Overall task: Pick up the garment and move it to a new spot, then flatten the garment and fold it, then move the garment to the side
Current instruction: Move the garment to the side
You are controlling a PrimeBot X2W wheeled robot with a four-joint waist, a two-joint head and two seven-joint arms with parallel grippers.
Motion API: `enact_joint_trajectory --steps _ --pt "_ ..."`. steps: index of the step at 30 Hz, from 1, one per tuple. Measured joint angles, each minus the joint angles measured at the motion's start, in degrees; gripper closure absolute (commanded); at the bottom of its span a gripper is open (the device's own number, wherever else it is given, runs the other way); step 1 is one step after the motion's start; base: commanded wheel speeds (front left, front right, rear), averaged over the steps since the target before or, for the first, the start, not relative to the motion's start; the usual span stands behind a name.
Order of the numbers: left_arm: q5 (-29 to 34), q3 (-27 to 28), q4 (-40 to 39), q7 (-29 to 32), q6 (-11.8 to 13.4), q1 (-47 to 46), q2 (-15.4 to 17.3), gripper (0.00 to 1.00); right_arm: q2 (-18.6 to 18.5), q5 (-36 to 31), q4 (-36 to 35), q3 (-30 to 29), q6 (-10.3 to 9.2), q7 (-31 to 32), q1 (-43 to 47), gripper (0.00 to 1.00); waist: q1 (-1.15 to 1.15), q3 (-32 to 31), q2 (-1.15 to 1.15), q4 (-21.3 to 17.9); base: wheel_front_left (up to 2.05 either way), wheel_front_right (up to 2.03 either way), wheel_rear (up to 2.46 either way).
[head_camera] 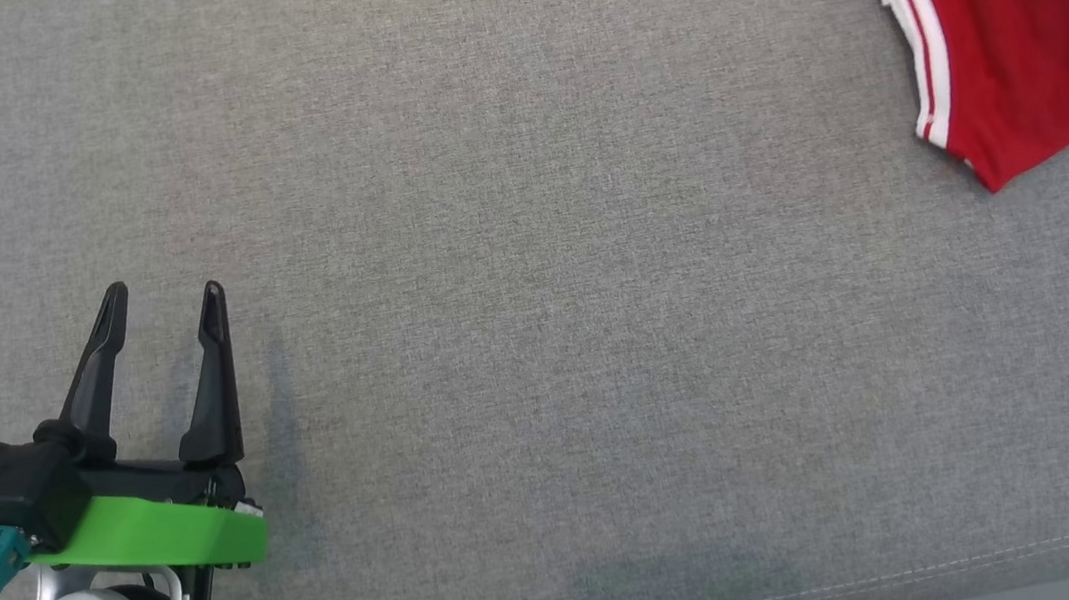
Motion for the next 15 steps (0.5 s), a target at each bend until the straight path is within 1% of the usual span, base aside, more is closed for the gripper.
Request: enact_joint_trajectory --steps 5,10,15 --pt "0.01 -0.04 -0.31 0.01 0.01 -0.45 0.07 0.00 -1.29 0.16 0.34 -1.74 -0.02 0.00 -0.05 1.00 0.00 0.63 0.00 -0.41 0.00 0.00 0.00" --pt "0.09 -0.22 -0.32 0.09 0.00 -0.74 0.09 0.00 -1.82 0.22 1.29 -2.80 -0.10 -0.20 -0.04 1.00 0.00 1.42 0.00 -0.64 0.00 0.00 0.00" --pt "0.54 -0.20 -0.29 0.26 0.00 -0.91 0.34 0.00 -2.04 0.13 2.31 -4.07 -0.11 -2.18 -0.02 1.00 0.00 1.93 0.00 -0.90 0.00 0.00 0.00"
